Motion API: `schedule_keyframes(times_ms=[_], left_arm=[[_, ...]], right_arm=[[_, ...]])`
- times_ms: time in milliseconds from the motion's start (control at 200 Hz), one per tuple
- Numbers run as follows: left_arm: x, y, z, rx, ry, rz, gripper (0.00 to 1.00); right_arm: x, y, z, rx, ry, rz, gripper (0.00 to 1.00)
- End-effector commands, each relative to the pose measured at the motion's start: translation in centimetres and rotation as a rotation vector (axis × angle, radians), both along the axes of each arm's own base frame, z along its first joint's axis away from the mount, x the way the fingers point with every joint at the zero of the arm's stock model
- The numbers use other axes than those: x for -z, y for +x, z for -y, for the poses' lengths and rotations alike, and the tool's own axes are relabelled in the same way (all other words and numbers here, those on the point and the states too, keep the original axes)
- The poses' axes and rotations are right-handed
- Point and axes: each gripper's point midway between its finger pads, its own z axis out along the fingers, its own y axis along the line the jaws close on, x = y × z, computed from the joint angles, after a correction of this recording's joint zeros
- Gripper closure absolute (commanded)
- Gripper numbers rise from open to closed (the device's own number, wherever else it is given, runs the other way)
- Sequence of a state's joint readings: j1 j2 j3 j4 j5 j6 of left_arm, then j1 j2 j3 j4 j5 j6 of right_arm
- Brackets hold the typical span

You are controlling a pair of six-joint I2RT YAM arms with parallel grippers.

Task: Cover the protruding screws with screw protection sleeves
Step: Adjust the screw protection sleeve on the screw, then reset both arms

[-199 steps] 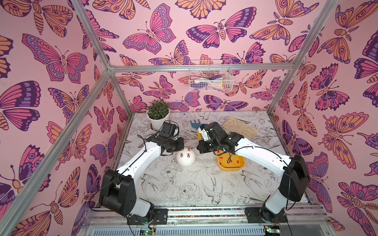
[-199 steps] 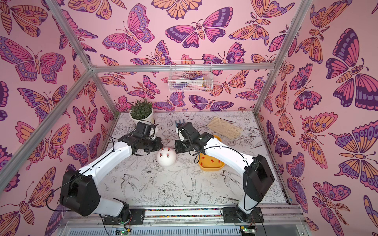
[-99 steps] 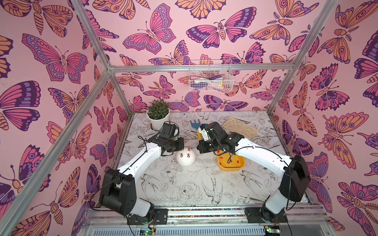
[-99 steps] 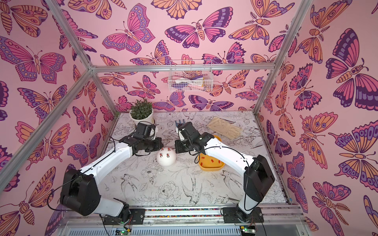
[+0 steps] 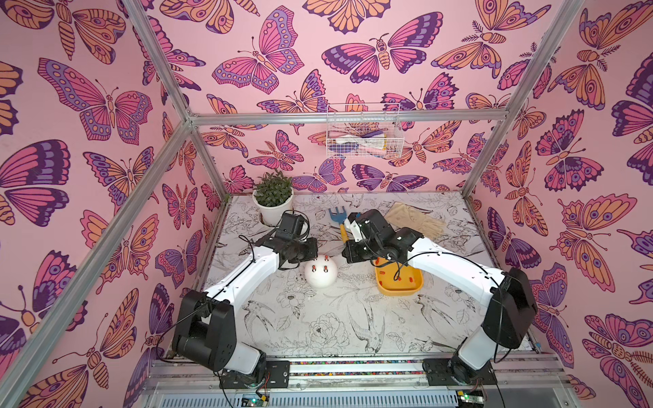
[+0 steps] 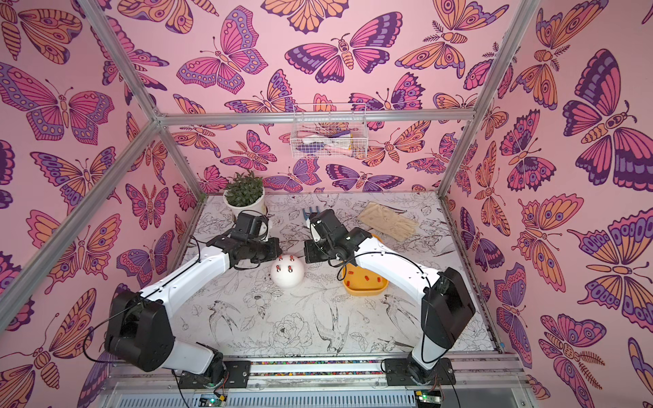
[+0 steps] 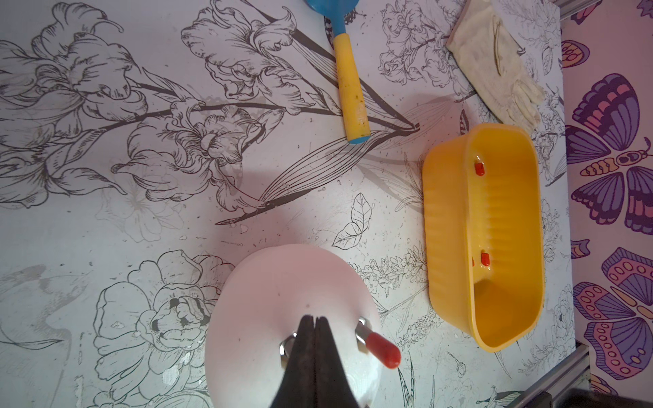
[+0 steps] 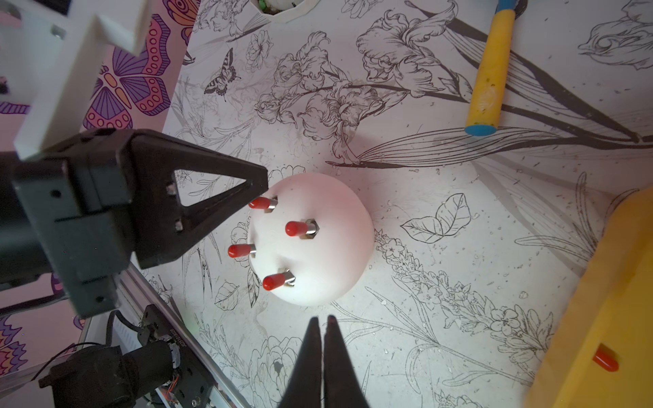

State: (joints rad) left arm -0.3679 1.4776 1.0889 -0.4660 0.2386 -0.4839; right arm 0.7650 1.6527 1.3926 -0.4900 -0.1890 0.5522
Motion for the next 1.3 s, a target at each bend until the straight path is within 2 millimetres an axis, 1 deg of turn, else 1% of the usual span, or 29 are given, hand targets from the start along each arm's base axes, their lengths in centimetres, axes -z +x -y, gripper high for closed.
schedule_keyframes(times_ms=[0,35,120,190,195,211,241,376,486,596,622,687,782,822,827,837,907,1043,1158,1228,1298], left_arm=[[0.0,-0.9,-0.2,0.0,0.018,-0.032,1.0],[-0.4,-0.7,-0.2,0.0,0.014,-0.022,1.0],[-1.5,-0.4,-0.3,-0.007,0.009,0.009,0.95],[-2.3,-0.3,-0.3,-0.012,0.004,0.03,0.89],[-2.3,-0.3,-0.3,-0.013,0.003,0.032,0.89],[-2.5,-0.2,-0.3,-0.014,0.003,0.038,0.88],[-2.8,-0.2,-0.4,-0.016,0.001,0.047,0.86],[-4.2,0.0,-0.7,-0.031,0.003,0.097,0.71],[-5.2,0.2,-0.9,-0.04,-0.002,0.131,0.61],[-6.3,0.4,-1.2,-0.046,0.005,0.166,0.49],[-6.6,0.4,-1.3,-0.05,0.009,0.176,0.46],[-7.3,0.4,-1.8,-0.063,0.021,0.205,0.33],[-8.4,0.4,-2.9,-0.096,0.047,0.252,0.11],[-8.1,0.5,-3.5,-0.118,0.07,0.256,0.01],[-8.7,0.4,-3.6,-0.122,0.065,0.273,0.01],[-9.2,0.2,-3.9,-0.129,0.064,0.287,0.0],[-9.4,0.3,-5.1,-0.167,0.075,0.316,0.0],[-8.6,0.5,-8.4,-0.271,0.103,0.332,0.0],[-7.6,0.8,-11.3,-0.373,0.152,0.356,0.0],[-7.0,1.0,-13.1,-0.432,0.188,0.368,0.0],[-6.6,1.2,-14.7,-0.487,0.224,0.384,0.0]], right_arm=[[-1.0,0.3,1.8,0.035,-0.009,0.023,0.9],[-1.0,0.4,2.1,0.043,-0.01,0.024,0.9],[-1.2,0.8,3.1,0.066,-0.007,0.024,0.89],[-0.6,1.3,4.0,0.094,-0.016,0.012,0.88],[-1.2,1.3,4.2,0.096,-0.006,0.023,0.88],[-1.7,1.2,4.5,0.101,0.002,0.033,0.88],[-1.8,1.4,4.9,0.113,0.003,0.035,0.87],[-1.9,2.0,7.3,0.17,0.001,0.038,0.84],[-1.9,2.3,9.4,0.216,-0.013,0.039,0.81],[-2.2,2.5,11.6,0.261,-0.023,0.051,0.78],[-2.3,2.6,12.1,0.272,-0.026,0.055,0.77],[-2.4,2.6,13.6,0.304,-0.034,0.062,0.74],[-2.4,2.7,16.0,0.356,-0.045,0.072,0.71],[-2.3,2.7,16.9,0.379,-0.049,0.072,0.7],[-2.3,2.7,17.1,0.382,-0.051,0.072,0.7],[-2.3,2.7,17.3,0.387,-0.052,0.072,0.7],[-2.1,2.8,19.0,0.428,-0.059,0.072,0.7],[-1.9,2.8,21.6,0.49,-0.071,0.073,0.68],[-1.5,3.0,23.4,0.536,-0.081,0.067,0.63],[-1.4,3.2,24.2,0.551,-0.085,0.064,0.57],[-1.2,3.5,24.9,0.566,-0.093,0.064,0.48]])
